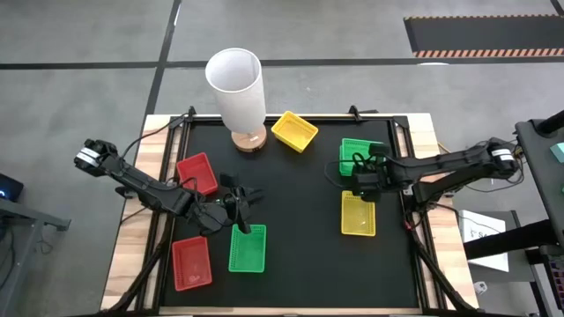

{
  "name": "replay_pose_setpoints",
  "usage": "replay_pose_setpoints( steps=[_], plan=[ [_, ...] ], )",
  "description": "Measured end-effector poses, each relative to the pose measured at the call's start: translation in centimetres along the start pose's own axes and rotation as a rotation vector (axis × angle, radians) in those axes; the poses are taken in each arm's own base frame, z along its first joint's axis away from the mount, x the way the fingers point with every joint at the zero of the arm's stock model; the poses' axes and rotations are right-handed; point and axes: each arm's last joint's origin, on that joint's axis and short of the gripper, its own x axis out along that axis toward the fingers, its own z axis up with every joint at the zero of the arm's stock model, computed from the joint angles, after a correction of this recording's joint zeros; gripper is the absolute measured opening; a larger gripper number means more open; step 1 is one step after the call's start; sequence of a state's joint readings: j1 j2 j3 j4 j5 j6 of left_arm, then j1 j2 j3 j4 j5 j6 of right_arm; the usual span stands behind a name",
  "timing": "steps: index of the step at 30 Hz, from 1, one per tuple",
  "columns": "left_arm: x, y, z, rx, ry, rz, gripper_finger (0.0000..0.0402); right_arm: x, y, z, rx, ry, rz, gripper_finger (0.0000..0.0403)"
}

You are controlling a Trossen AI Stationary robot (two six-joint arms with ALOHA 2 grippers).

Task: Stack baskets by color
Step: Stack the bottom right green bin on the top right green bin, then stack the bottom yellow bin on the stacked yellow bins

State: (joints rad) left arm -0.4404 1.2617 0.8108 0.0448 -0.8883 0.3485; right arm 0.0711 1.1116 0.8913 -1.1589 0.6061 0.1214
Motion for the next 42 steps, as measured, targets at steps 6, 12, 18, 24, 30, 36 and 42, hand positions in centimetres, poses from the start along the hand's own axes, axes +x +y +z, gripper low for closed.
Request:
replay_pose_setpoints(
  steps=[6, 12, 18, 24, 30, 36, 42],
  plan=[
    [0.0, 0.0, 0.0, 0.001, 0.000, -0.001, 0.0093, 0.5, 0.4, 0.2, -0.016, 0.011, -0.001, 0.0008],
    [0.0, 0.0, 0.0, 0.001, 0.001, -0.001, 0.0093, 1.0, 0.6, 0.6, -0.025, 0.035, -0.004, 0.0008],
    [0.0, 0.0, 0.0, 0.001, 0.000, -0.002, 0.0093, 1.9, 0.7, 1.0, -0.030, 0.082, -0.010, 0.0008],
    [0.0, -0.1, -0.1, 0.003, 0.000, -0.007, 0.0093, 2.5, 1.0, 1.3, -0.046, 0.099, -0.009, 0.0009],
    [0.0, -0.1, -0.1, 0.004, 0.001, -0.007, 0.0093, 3.0, 1.4, 1.6, -0.064, 0.120, -0.011, 0.0009],
    [0.0, -0.1, -0.1, 0.004, 0.001, -0.006, 0.0093, 3.7, 1.8, 1.9, -0.079, 0.153, -0.014, 0.0034],
    [0.0, -0.1, -0.2, 0.005, 0.004, -0.001, 0.0093, 3.8, 1.9, 1.9, -0.066, 0.160, -0.010, 0.0079]
  ],
)
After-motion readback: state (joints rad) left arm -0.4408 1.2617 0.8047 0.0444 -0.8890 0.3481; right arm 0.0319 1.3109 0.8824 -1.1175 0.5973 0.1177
